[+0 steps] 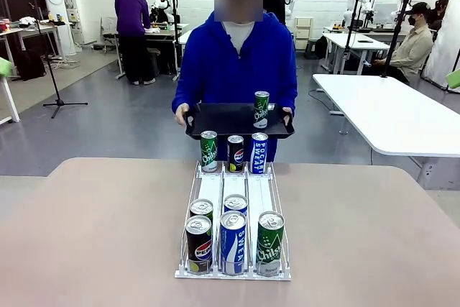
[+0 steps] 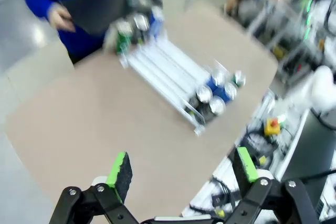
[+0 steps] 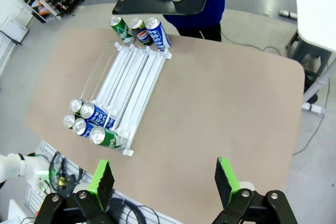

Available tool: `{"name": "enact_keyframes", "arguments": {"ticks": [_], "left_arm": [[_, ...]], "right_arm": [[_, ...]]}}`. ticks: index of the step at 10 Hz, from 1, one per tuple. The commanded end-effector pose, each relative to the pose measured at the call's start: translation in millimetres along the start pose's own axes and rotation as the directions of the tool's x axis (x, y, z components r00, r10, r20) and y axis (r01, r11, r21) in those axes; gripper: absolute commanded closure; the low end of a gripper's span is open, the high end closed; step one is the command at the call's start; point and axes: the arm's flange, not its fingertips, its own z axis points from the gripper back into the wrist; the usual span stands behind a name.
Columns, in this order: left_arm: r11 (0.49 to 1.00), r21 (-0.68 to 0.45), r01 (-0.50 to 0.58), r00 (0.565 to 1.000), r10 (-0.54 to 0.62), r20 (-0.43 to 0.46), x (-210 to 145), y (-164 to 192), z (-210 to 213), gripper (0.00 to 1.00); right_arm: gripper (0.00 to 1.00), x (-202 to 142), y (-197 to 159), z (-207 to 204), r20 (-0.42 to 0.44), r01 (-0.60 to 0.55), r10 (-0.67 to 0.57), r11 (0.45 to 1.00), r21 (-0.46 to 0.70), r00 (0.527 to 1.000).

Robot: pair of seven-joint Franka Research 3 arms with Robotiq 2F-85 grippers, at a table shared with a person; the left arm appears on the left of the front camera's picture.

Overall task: Retrieve and hand over the desired beverage to the person.
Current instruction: Pick up another can of the same type that the person held from the Automatic Can Dispenser.

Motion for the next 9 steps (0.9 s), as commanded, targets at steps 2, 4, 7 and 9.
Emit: {"name": "enact_keyframes", "arguments": {"ticks": [2,4,7,9], "left_arm": [[0.989,0.122,-0.085,0.918,0.126,-0.377,68,-69,-91,0.00],[0.947,0.312,-0.082,0.851,0.229,-0.473,74,-109,-162,0.00],[0.878,0.456,-0.147,0.838,0.355,-0.414,67,-146,-243,0.00],[0.879,0.442,-0.178,0.836,0.372,-0.403,67,-163,-267,0.00]], "right_arm": [[0.00,4,1,1,-0.017,-0.001,0.002,1.000,0.001,1.000],[0.00,4,1,1,-0.017,-0.001,0.002,1.000,0.001,1.000],[0.00,4,1,1,-0.017,-0.001,0.002,1.000,0.001,1.000],[0.00,4,1,1,-0.017,-0.001,0.002,1.000,0.001,1.000]]}}
